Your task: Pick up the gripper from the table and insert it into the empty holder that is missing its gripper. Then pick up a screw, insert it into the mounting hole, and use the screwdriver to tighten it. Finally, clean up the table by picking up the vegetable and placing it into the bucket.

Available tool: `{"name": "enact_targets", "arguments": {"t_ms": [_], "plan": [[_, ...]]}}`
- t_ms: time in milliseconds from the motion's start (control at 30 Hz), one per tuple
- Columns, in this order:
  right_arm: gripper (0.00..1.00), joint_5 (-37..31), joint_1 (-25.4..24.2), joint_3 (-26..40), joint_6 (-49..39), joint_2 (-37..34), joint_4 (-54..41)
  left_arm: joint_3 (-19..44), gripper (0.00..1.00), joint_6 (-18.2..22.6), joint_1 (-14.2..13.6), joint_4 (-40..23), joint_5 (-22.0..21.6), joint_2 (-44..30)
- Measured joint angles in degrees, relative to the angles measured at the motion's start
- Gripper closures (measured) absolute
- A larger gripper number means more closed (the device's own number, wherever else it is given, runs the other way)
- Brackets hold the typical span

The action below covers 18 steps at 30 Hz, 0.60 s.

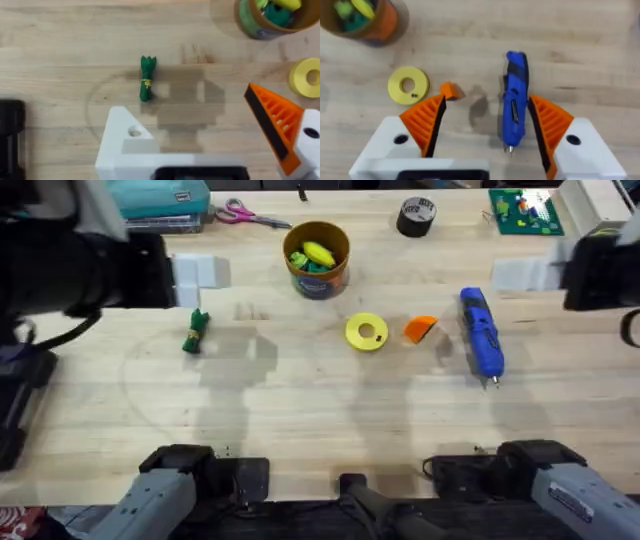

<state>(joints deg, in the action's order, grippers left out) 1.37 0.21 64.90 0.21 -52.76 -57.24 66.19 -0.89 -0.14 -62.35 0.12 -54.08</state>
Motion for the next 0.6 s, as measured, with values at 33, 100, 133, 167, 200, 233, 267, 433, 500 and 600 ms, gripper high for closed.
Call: {"name": "enact_targets", "arguments": {"t_ms": [33, 100, 133, 167, 200, 233, 267, 433, 500, 600], "plan": [[0.006, 0.0, 0.0, 0.0, 0.0, -0.95, -0.99, 0.0, 0.015, 0.0, 0.0, -0.39, 0.0, -1.2], [0.005, 0.0, 0.0, 0.0, 0.0, -2.3, -1.83, 0.0, 0.016, 0.0, 0.0, -1.18, 0.0, -3.53], [0.005, 0.0, 0.0, 0.0, 0.0, -2.81, -1.91, 0.0, 0.015, 0.0, 0.0, -1.66, 0.0, -4.8], [0.005, 0.0, 0.0, 0.0, 0.0, -3.17, -1.94, 0.0, 0.015, 0.0, 0.0, -1.89, 0.0, -5.62], [0.005, 0.0, 0.0, 0.0, 0.0, -3.39, -1.94, 0.0, 0.015, 0.0, 0.0, -2.24, 0.02, -6.64], [0.005, 0.0, 0.0, 0.0, 0.0, -3.51, -1.95, 0.0, 0.016, 0.0, 0.0, -2.53, 0.02, -7.45], [0.005, 0.0, 0.0, 0.0, 0.0, -3.6, -1.98, 0.0, 0.015, 0.0, 0.0, -2.71, 0.02, -8.16], [0.006, 0.0, 0.0, 0.04, 0.0, -3.62, -1.96, 0.0, 0.015, 0.0, 0.0, -3.49, 0.02, -11.84], [0.006, 0.0, 0.0, 0.07, 0.0, -3.62, -1.96, 0.0, 0.015, 0.0, 0.0, -3.67, 0.02, -12.17], [0.005, 0.0, 0.0, 0.09, 0.0, -3.62, -1.95, 0.0, 0.016, 0.04, 0.05, -4.49, -0.1, -12.25]]}}
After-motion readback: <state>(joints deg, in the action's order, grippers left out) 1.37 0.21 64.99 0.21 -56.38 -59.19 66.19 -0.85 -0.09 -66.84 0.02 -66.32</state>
